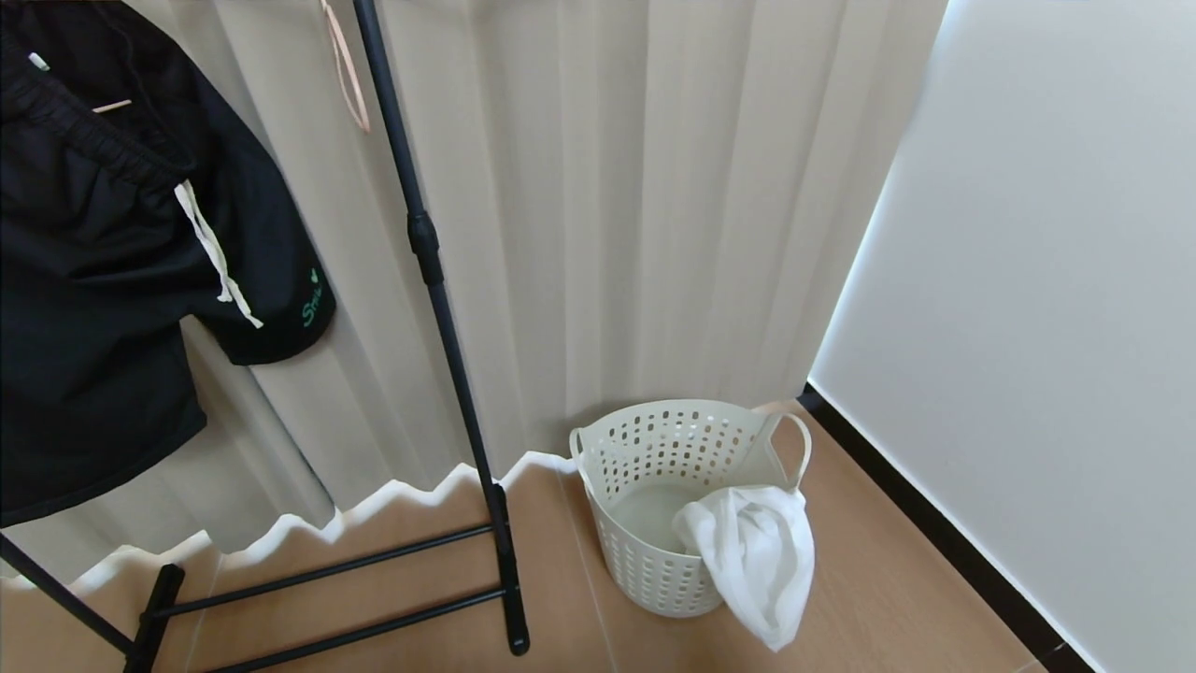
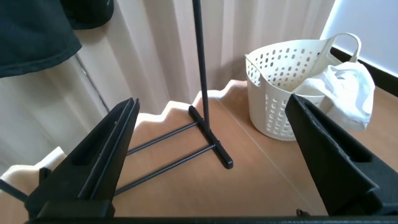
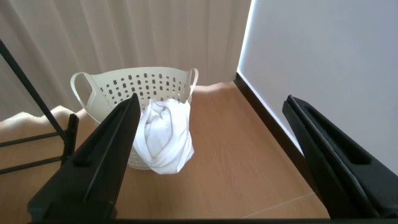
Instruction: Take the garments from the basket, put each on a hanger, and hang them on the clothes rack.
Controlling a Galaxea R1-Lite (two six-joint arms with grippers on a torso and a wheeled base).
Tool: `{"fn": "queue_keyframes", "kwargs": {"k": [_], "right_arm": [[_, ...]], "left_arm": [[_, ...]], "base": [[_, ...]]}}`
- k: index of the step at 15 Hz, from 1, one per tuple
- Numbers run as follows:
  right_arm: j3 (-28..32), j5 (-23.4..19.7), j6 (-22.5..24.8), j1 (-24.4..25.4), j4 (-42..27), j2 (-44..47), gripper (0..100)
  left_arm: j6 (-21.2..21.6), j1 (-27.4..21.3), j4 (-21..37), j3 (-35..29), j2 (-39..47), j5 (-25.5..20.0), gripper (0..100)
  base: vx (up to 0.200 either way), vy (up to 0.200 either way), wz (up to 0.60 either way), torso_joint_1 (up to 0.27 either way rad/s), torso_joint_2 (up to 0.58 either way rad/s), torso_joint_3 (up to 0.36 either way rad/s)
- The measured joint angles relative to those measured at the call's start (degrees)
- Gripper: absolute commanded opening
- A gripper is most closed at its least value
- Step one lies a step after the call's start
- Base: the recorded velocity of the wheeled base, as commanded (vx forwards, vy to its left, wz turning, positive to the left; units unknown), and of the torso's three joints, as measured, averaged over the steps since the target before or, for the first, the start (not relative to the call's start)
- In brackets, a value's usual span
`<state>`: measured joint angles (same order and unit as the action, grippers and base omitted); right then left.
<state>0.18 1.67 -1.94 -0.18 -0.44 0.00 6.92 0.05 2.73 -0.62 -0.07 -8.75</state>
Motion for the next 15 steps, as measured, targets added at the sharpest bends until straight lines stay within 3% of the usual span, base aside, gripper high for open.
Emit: {"fn": "queue_keyframes", "kwargs": {"k": [15], "right_arm": [[0.0,0.1,0.2,0.0,0.1,0.0,100]], "left_arm": [[-0.4,0.0,0.0,-0.1,0.0,0.2,100]], "base": [[0.000,0.000,0.00,0.004,0.00,-0.197]]}}
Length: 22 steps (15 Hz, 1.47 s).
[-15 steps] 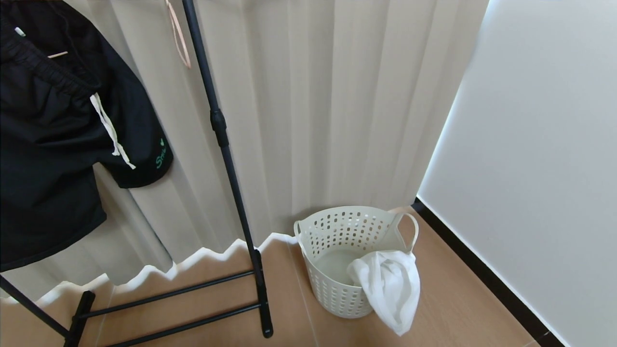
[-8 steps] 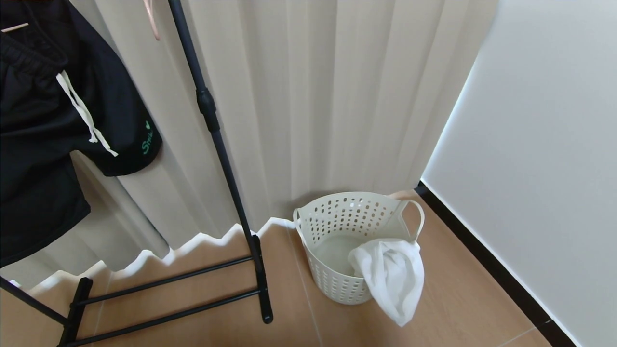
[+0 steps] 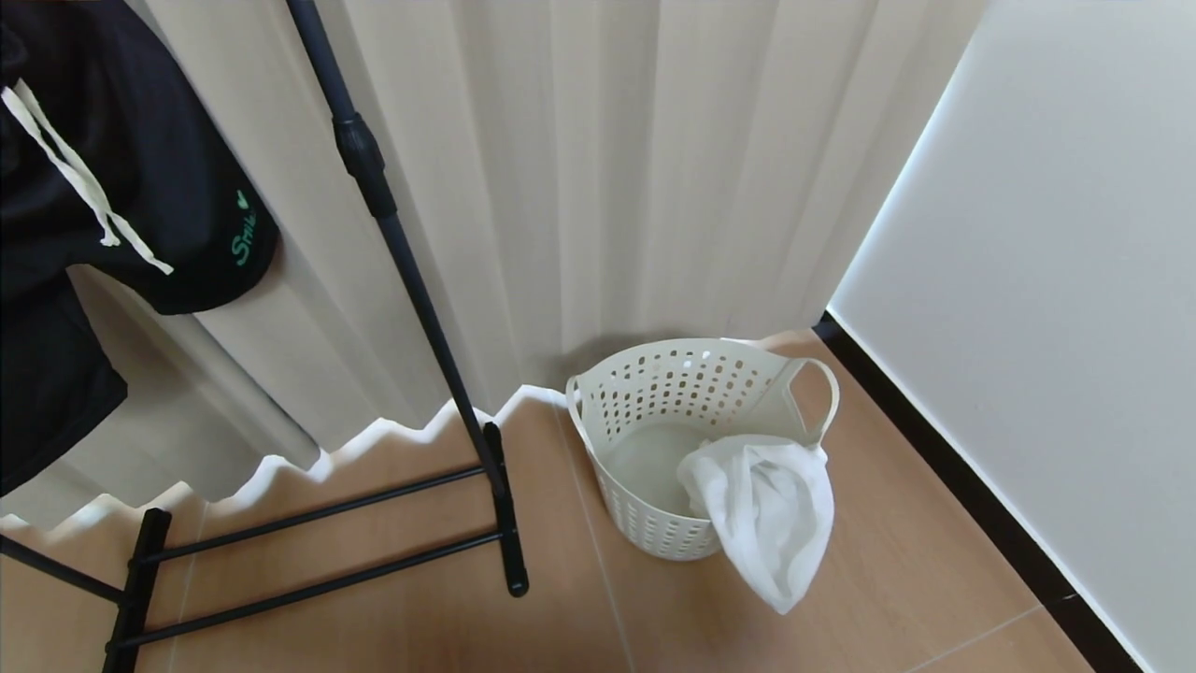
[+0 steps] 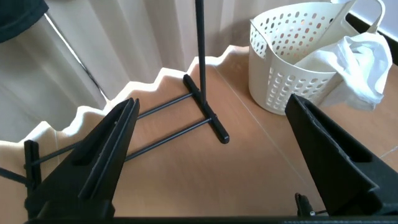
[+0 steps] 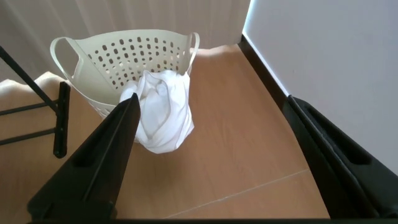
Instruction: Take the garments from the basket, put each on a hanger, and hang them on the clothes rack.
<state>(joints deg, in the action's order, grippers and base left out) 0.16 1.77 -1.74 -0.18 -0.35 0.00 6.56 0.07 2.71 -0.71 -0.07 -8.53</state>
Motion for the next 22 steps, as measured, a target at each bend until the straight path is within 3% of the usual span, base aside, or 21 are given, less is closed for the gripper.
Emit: {"fn": "queue_keyframes", "kwargs": {"k": [22], "right_arm": [[0.5,0.5,0.7,0.0,-2.1,0.7,100]], "left_arm": [[0.1,0.0,0.0,0.0,0.0,0.0,100]], "base": [[0.000,0.000,0.00,0.002,0.00,-0.180]]}}
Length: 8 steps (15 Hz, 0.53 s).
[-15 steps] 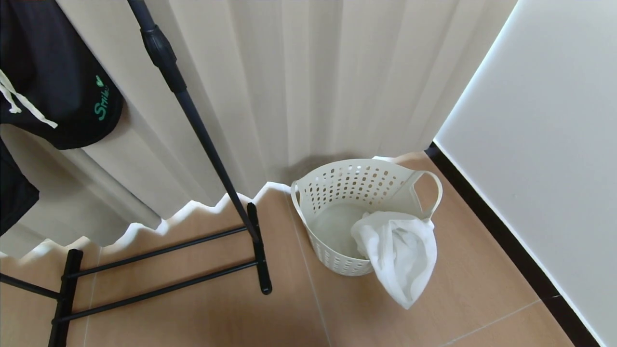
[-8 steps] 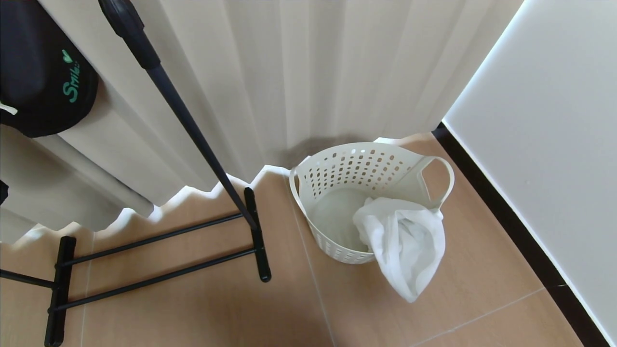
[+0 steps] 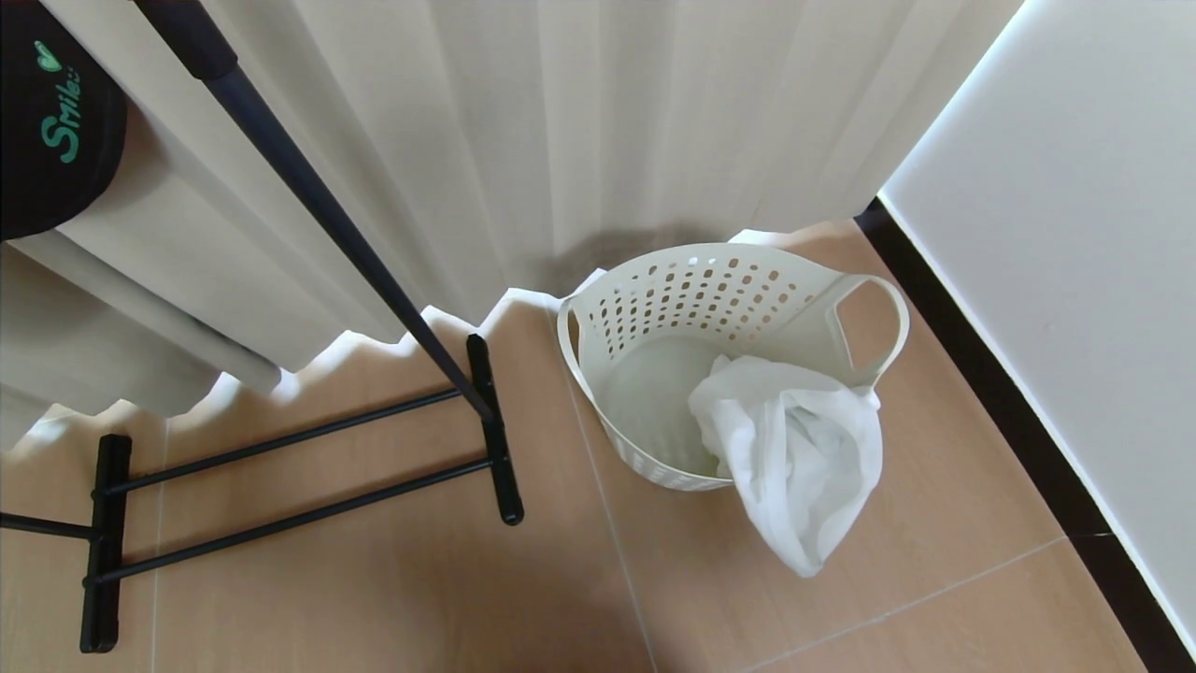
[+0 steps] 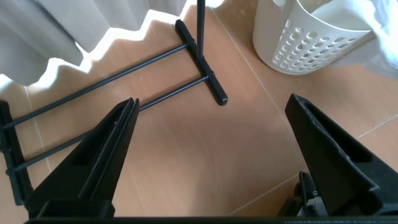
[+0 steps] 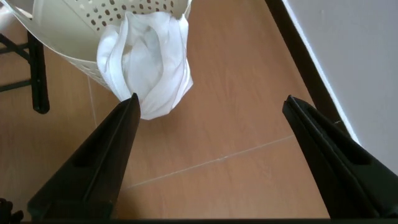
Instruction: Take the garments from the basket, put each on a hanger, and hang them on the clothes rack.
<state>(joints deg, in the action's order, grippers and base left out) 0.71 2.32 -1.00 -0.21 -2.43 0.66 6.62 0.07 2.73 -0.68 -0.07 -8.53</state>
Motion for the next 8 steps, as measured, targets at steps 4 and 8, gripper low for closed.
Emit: {"fn": "queue_keyframes", "kwargs": {"k": [4,8], "right_arm": [[1.2,-0.3,-0.1,0.3,5.9,13.8,100],[6.2,-0.2,7.8,4.8,18.1,40.9,100]], "left_arm": [[-0.2,0.0,0.0,0.1,0.0,0.5,100],[-0.2,0.0,0.0,0.1,0.0,0.5,100]], "base": [[0.000,0.000,0.00,0.000,0.00,0.000],[0.000,0.000,0.00,0.000,0.00,0.000]]}}
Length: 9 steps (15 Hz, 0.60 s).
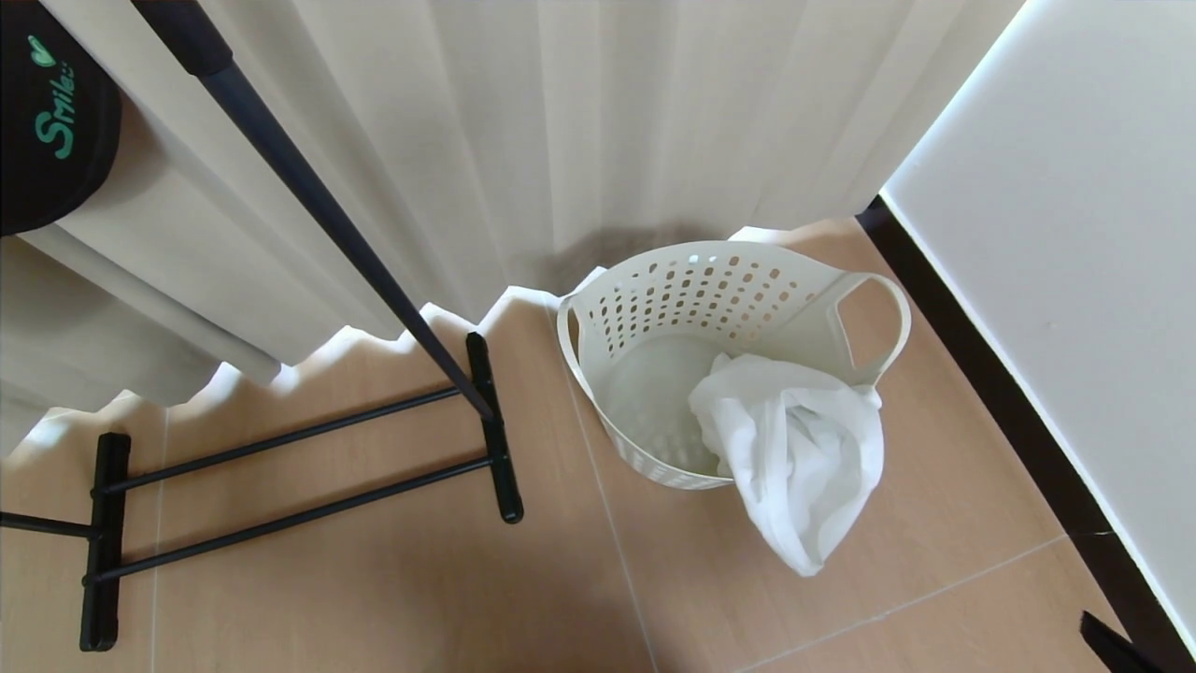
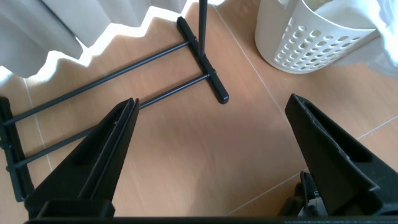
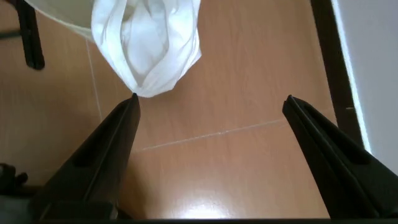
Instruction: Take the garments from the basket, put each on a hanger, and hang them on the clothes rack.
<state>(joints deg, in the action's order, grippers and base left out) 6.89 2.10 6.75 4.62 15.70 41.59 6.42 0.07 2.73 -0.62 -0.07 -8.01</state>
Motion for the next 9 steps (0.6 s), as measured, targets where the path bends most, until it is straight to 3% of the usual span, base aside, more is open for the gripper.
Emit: {"fn": "queue_keyframes", "kwargs": {"k": [4,7,9], "right_arm": [[18.1,4.0,15.8,8.6,5.8,26.6,100],[28.9,8.7,37.3,13.2,7.0,41.5,100],[33.8,14.4,45.4,14.4,7.5,48.7,100]], "left_arm": [[0.0,0.0,0.0,0.0,0.0,0.0,100],[0.0,0.0,0.0,0.0,0.0,0.0,100],[0.0,0.0,0.0,0.0,0.0,0.0,100]], "base": [[0.000,0.000,0.00,0.000,0.00,0.000],[0.000,0.000,0.00,0.000,0.00,0.000],[0.000,0.000,0.00,0.000,0.00,0.000]]}}
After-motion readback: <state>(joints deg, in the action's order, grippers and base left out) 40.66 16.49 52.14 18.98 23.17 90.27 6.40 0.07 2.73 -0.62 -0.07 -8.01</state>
